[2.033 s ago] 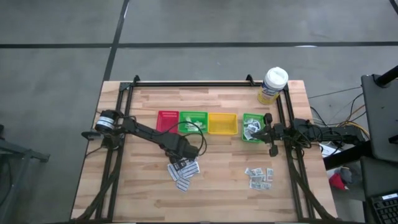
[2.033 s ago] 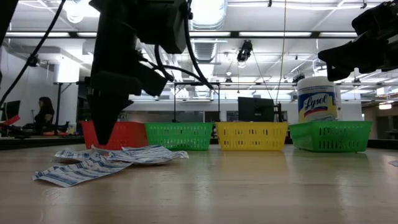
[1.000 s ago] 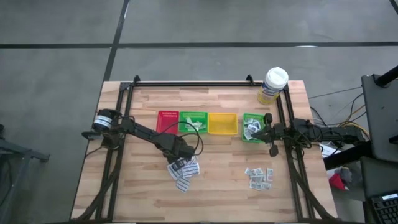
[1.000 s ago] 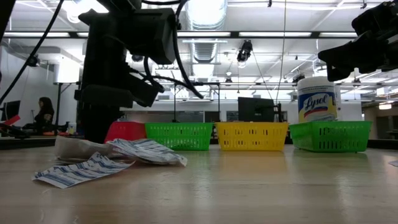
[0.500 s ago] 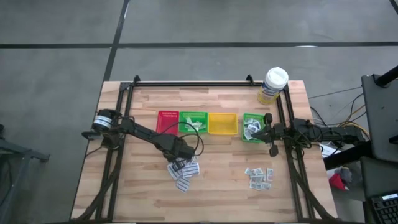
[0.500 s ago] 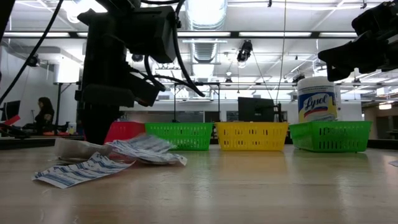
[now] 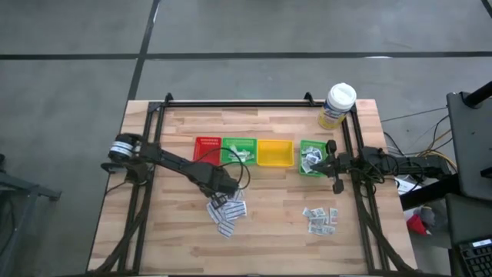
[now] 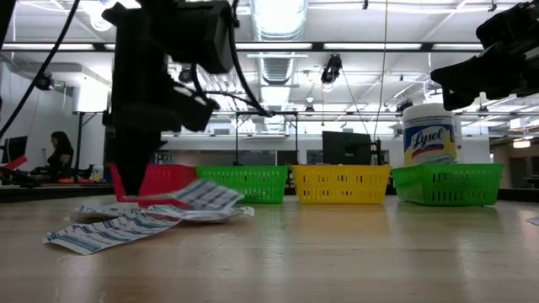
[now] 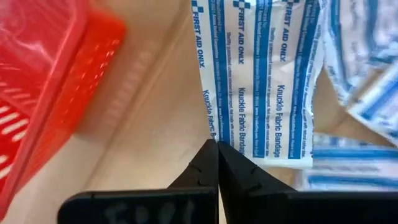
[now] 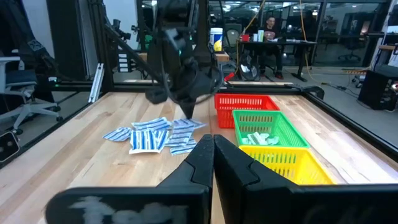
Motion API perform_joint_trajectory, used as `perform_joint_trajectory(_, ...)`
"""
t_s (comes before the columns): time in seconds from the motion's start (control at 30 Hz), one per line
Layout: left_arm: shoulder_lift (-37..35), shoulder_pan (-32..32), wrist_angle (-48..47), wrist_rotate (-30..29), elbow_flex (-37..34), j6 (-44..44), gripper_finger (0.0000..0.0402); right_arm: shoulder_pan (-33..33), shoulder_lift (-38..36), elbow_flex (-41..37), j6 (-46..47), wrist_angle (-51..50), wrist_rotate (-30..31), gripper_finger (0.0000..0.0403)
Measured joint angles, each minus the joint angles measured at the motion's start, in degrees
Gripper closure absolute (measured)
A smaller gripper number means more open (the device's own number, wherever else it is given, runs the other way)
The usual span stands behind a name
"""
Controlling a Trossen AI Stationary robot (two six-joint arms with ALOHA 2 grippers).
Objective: Pick & Place First Aid Supplies
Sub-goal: Put the blue bandage into the red bin
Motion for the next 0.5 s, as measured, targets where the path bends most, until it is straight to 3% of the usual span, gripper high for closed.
perform_joint_trajectory(0.5,-3.0,-0.8,-8.6,0.0,0.1,-0.9,0.0401,0.0,0.0,0.0,0.0,0.0,0.0,0.0394)
